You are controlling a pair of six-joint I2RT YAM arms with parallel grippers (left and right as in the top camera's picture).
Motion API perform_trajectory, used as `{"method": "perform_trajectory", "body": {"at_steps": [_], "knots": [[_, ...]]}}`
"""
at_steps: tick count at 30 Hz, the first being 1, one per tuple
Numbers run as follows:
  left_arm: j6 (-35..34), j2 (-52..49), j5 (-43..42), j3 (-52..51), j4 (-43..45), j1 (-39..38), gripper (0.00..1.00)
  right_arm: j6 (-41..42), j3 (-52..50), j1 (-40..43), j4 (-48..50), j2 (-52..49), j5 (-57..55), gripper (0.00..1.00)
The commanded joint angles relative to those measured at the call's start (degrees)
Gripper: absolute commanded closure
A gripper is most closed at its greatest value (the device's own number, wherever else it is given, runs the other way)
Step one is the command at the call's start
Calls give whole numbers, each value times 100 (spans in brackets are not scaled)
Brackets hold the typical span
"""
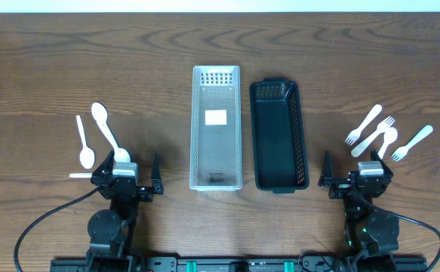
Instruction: Pack container
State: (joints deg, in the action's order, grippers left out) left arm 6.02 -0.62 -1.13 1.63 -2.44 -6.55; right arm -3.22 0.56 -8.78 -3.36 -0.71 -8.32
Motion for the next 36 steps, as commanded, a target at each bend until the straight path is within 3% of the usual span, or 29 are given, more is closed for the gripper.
{"method": "perform_trajectory", "body": {"at_steps": [1, 31, 36], "knots": [[-28, 28, 44, -140, -160, -17, 2, -48, -24, 50, -9, 22, 44, 1], [-26, 28, 50, -140, -90, -17, 2, 175, -24, 50, 11, 7, 131, 1], [-1051, -44, 22, 9, 118, -13, 2, 446, 11, 52, 0, -24, 450, 1]]}}
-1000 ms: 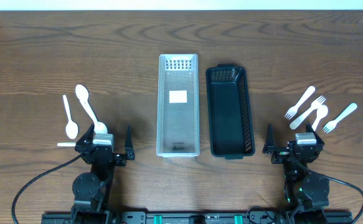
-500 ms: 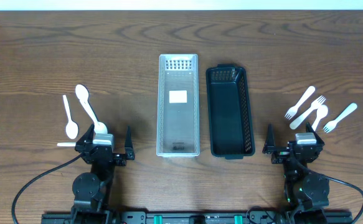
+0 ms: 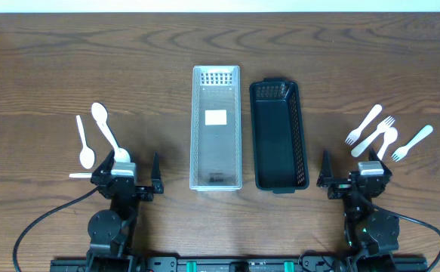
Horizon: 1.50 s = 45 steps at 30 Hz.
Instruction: Pack container
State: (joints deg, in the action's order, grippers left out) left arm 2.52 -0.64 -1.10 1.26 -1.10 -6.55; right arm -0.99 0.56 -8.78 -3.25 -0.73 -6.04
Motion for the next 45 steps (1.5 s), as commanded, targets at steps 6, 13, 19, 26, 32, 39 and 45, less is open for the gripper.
{"method": "perform_trajectory", "body": {"at_steps": [6, 13, 19, 26, 32, 39, 45], "knots": [[-962, -1132, 70, 1248, -282, -17, 2, 214, 752, 199, -26, -754, -46, 1], [-835, -3849, 68, 3611, -577, -17, 2, 157, 2621, 785, -168, -3298, 203, 1], [-837, -6218, 66, 5982, -2855, -17, 2, 157, 4743, 1252, -1709, -5718, 1644, 1], [-841, -7748, 55, 7036, -4218, -17, 2, 166, 6415, 1346, -3388, -7536, 1727, 1], [-839, -8271, 37, 7034, -4277, -17, 2, 160, 6415, 1349, -3425, -7943, 1633, 14], [-907, -8850, 20, 7027, -4301, -17, 30, 269, 6415, 1292, -3493, -8623, 1613, 49], [-1040, -9193, 20, 7023, -4306, -17, 57, 271, 6415, 1047, -3469, -9372, 1613, 64]]}}
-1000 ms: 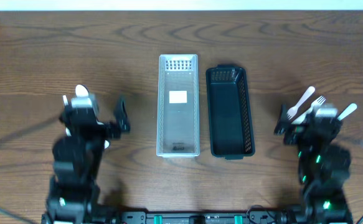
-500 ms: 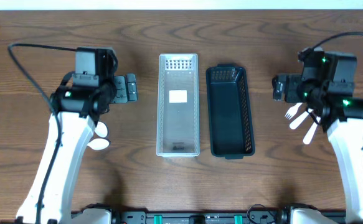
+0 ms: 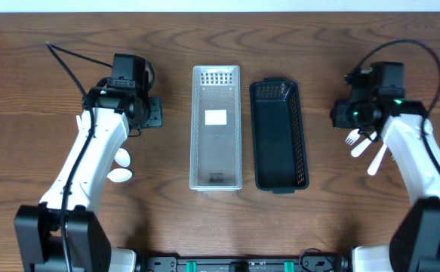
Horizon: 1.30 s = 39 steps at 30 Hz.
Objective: Pack container
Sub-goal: 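Raise both arms and move grippers over the cutlery on each side, then lower the right gripper onto a white fork and close on its handle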
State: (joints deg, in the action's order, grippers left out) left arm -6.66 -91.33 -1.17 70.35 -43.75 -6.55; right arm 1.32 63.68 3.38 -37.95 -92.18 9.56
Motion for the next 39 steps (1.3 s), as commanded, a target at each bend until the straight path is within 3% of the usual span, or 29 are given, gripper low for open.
{"method": "perform_trajectory", "body": {"at_steps": [1, 7, 11, 22, 31, 39], "knots": [[-229, -184, 24, 114, -39, -17, 59, 39, 103, -210, 20, -317, 52, 63], [-531, -535, 22, 114, -37, -20, 67, 35, 103, -581, 79, -763, 52, 63], [-511, -839, -146, 114, -55, -20, 87, 35, 103, -826, 105, -879, 50, 61], [-501, -1325, -986, 114, -55, -466, 91, 37, 103, -1093, 125, -883, 52, 59], [-501, -1325, -1016, 114, -50, -1231, 91, 103, 103, -1095, 127, -883, 55, 58], [-402, -1325, -977, 114, -35, -1200, 91, 409, 103, -1095, 129, -883, 295, 57]]}}
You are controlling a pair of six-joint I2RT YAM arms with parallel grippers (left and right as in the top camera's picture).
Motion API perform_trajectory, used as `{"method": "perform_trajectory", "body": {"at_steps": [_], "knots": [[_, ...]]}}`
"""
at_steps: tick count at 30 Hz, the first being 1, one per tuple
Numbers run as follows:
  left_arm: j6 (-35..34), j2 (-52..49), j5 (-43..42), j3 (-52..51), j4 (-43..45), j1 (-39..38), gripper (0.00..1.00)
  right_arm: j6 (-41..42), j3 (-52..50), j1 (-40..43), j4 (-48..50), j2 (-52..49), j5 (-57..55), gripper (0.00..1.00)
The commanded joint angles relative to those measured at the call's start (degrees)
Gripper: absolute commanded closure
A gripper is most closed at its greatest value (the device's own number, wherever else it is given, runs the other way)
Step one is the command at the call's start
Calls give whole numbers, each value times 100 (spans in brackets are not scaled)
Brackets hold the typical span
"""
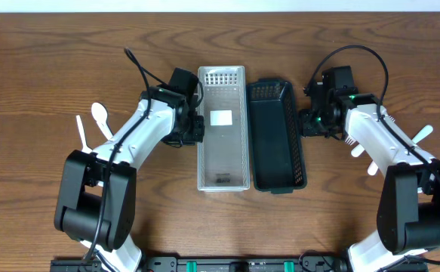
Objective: Pack container
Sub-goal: 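Lower the right gripper onto a white fork and close on its handle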
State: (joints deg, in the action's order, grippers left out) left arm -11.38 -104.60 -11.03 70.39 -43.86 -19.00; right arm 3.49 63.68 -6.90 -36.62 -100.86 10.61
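Observation:
A clear plastic basket [223, 162] lies lengthwise at the table's middle. A black basket [278, 143] lies right beside it on the right. My left gripper [192, 128] is at the clear basket's left wall, near its far half, and looks open with nothing in it. My right gripper [307, 123] is at the black basket's right wall, also looking open and empty. Both baskets are empty apart from a white label in the clear one. White spoons [99, 115] lie at the left. White forks [420, 136] lie at the right, partly under my right arm.
A smaller spoon [81, 132] lies at the far left, beside my left arm. Another fork end [372, 167] shows below my right forearm. Both arms' cables loop over the far part of the table.
My left gripper moved right and nearer, from left of the clear basket's far end to its left wall. My right gripper moved left to the black basket's right wall. The clear basket shifted slightly right.
Both arms first rested folded at the table's near edge, with the spoons at the left and the forks at the right, and stayed so. Then both were stretched out over the cutlery piles. Now each gripper is at the outer wall of a basket.

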Motion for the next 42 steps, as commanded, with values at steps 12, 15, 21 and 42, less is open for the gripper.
{"method": "perform_trajectory", "body": {"at_steps": [12, 15, 21, 42], "knots": [[409, 264, 831, 164, 42, 46, 71, 225, 103, -63, 59, -15, 225, 48], [496, 468, 1080, 175, 98, 46, 65, 229, 105, -61, 57, -13, 155, 46], [581, 1196, 1419, 177, 122, 98, 47, 662, 197, -2, -20, 105, -1211, 27], [-227, 3775, 1432, 175, -227, 2124, 2, 3348, 1602, 1397, -1714, -234, -1993, 11]]}}
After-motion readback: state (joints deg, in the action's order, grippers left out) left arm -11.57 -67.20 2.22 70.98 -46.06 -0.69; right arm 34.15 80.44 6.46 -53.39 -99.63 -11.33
